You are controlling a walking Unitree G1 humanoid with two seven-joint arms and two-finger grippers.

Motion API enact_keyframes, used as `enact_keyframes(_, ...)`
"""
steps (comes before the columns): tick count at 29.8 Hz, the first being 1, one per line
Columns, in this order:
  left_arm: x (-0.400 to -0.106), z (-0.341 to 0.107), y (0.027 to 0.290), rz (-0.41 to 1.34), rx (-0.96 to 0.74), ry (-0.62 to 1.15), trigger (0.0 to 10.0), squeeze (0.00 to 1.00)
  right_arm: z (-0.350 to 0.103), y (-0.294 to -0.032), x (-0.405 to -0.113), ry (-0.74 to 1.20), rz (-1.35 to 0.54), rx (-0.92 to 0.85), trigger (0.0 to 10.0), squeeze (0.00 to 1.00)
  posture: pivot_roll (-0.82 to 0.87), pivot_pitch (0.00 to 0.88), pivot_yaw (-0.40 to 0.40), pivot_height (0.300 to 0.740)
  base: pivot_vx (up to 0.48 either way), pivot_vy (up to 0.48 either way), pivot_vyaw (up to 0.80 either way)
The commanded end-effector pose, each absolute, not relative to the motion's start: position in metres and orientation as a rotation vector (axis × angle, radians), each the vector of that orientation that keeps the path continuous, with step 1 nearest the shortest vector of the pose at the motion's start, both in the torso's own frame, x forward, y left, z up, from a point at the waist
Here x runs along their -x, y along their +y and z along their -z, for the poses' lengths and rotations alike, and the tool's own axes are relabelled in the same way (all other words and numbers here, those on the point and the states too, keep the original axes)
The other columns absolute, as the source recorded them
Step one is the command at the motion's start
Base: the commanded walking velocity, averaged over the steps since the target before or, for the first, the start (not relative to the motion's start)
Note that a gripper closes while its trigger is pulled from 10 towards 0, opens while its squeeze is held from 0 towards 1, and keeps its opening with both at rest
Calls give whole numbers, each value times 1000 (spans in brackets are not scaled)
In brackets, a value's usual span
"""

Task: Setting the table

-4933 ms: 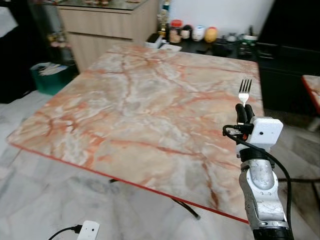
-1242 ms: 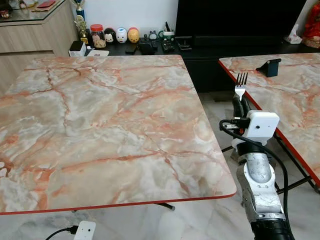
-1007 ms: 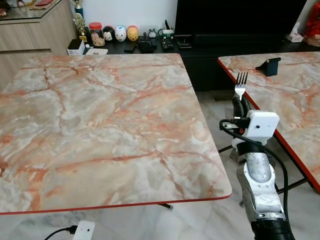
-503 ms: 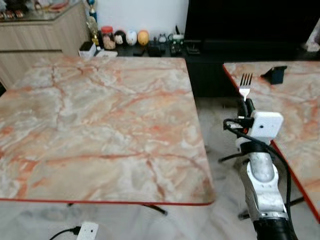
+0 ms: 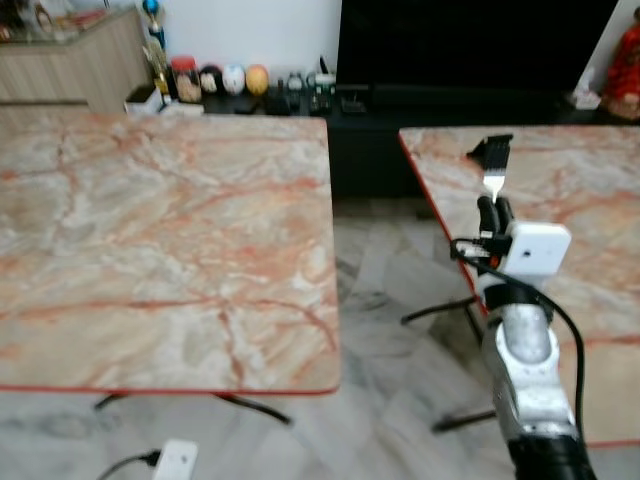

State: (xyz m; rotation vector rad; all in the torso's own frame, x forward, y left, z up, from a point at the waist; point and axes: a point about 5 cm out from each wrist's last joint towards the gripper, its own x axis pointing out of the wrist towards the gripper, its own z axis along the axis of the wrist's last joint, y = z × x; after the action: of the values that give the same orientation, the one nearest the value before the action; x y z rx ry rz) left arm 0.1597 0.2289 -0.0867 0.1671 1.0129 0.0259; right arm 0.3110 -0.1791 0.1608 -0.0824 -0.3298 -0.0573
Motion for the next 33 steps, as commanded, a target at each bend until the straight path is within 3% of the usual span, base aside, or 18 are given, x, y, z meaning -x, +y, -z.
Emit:
enact_keyframes(1,-160,87,227,-29,-155,1015,10000,0,-166,-184,-311,-350,73,86,10000,0,20,0,-23,740,0,-352,0)
enact_keyframes(33,-161,87,227,-16,-164,1015,10000,0,-168,-183,-312,-358,68,81,10000,0,20,0,-25,740,0,-336,0)
